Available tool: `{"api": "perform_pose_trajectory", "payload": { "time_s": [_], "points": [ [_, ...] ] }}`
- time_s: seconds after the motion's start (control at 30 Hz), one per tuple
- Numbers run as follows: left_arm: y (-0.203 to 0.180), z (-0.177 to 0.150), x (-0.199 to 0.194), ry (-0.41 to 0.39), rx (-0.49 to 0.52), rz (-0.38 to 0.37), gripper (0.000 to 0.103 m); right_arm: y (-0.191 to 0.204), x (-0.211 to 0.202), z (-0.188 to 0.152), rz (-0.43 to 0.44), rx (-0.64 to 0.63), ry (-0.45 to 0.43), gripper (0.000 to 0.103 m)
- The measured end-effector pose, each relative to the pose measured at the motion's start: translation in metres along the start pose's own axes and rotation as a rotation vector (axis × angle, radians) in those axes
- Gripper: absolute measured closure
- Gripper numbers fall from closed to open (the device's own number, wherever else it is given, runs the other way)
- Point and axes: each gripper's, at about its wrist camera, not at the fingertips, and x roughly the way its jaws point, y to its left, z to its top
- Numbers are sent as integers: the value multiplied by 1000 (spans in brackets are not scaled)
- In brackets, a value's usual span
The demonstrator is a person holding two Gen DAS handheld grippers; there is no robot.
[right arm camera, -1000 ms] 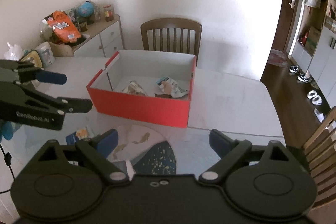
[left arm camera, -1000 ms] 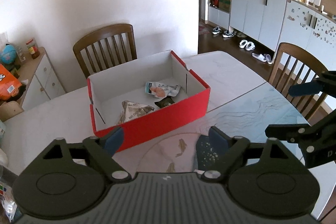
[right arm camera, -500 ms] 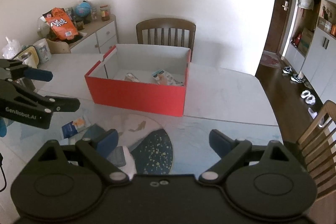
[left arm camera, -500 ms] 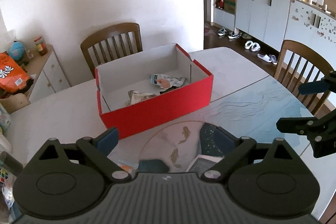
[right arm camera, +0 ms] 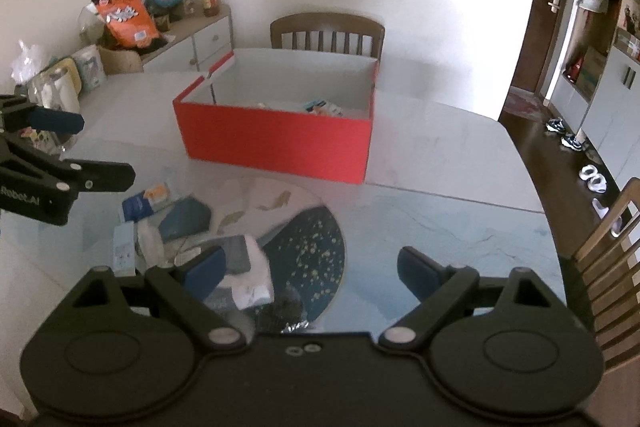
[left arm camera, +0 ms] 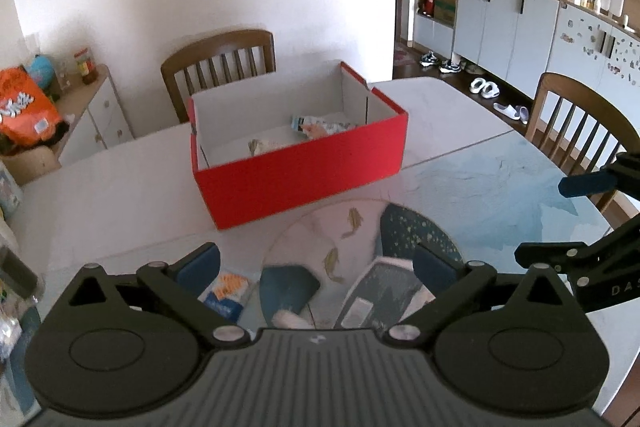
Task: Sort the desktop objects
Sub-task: 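Withdraw both open grippers from the box back toward the item pile, then lower the right gripper to the black bag while the left approaches the white cable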
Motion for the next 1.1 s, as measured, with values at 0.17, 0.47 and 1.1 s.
{"api": "perform_pose_trajectory", "payload": {
  "time_s": [0.17,0.47,1.1],
  "points": [
    [7,-17,2,30,-31,-8,0,5,6,-13,3,0,20,10],
    [17,-47,1,25,-65,-16,0,2,14,-31,6,35,42,11],
    [35,-108,17,76,-113,1,0,10,37,-52,27,18,80,13]
  ]
}}
